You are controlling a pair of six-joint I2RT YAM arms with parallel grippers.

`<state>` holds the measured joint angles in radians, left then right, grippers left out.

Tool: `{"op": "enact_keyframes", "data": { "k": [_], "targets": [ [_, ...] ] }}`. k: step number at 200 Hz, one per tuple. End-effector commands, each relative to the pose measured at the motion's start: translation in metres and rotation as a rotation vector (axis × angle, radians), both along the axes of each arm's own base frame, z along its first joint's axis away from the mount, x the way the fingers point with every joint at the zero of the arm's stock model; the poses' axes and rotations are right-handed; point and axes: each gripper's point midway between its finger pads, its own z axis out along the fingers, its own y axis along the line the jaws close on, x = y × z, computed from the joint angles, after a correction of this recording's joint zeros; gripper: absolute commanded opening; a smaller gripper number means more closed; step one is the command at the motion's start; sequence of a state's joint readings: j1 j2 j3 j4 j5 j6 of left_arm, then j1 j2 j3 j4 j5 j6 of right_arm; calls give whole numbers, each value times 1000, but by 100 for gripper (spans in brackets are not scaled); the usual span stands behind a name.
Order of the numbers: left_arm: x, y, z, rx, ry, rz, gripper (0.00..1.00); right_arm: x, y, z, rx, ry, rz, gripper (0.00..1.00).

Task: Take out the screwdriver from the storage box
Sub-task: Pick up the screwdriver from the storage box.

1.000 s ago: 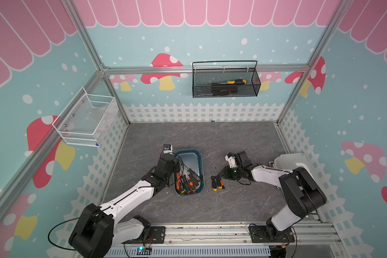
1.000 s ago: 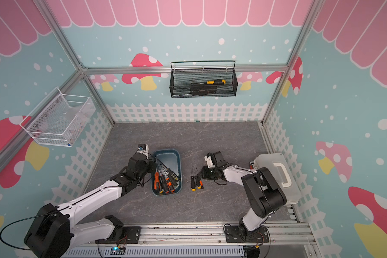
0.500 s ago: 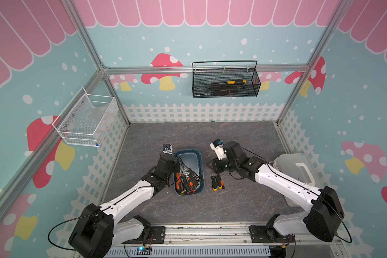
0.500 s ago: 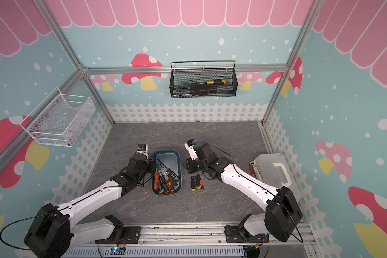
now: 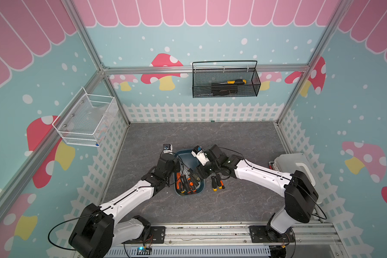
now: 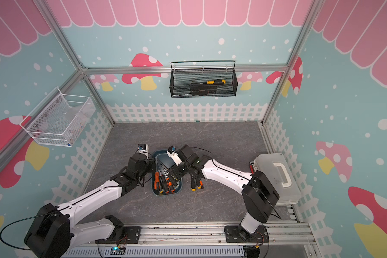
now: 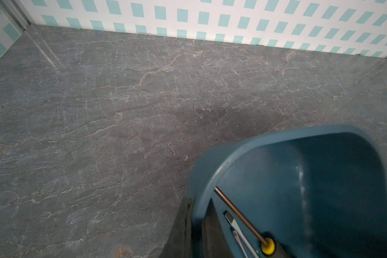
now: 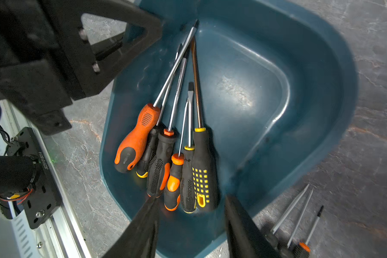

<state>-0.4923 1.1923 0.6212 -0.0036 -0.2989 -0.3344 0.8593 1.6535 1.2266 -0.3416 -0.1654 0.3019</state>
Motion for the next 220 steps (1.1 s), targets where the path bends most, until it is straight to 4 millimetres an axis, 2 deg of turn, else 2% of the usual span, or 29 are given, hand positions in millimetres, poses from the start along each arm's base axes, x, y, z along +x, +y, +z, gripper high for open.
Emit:
{"op": "enact_keyframes", "data": {
  "k": [1,33,75,87,91,99,174,220],
  "targets": [
    [5,-4,8,-35,-30,-2,0,8,15,-2,-8,-31,33,50],
    [6,-4,14,-31,-39,-7,0,19,20,-21,-89,-24,30,50],
    [5,-3,14,-28,-38,-8,0,30,12,-46,-221,-14,-1,50],
    [5,-3,15,-28,-39,-10,0,31,11,-45,-230,-18,-8,50],
    [5,-3,14,-27,-38,-10,0,31,11,-59,-252,3,-5,50],
    [5,-3,14,-28,-38,-10,0,31,11,-63,-259,9,-6,50],
    [7,-4,15,-33,-37,-12,0,32,8,-78,-302,20,-5,49],
    [6,-3,13,-35,-36,-10,0,35,0,-98,-386,47,-33,46]
  ]
}}
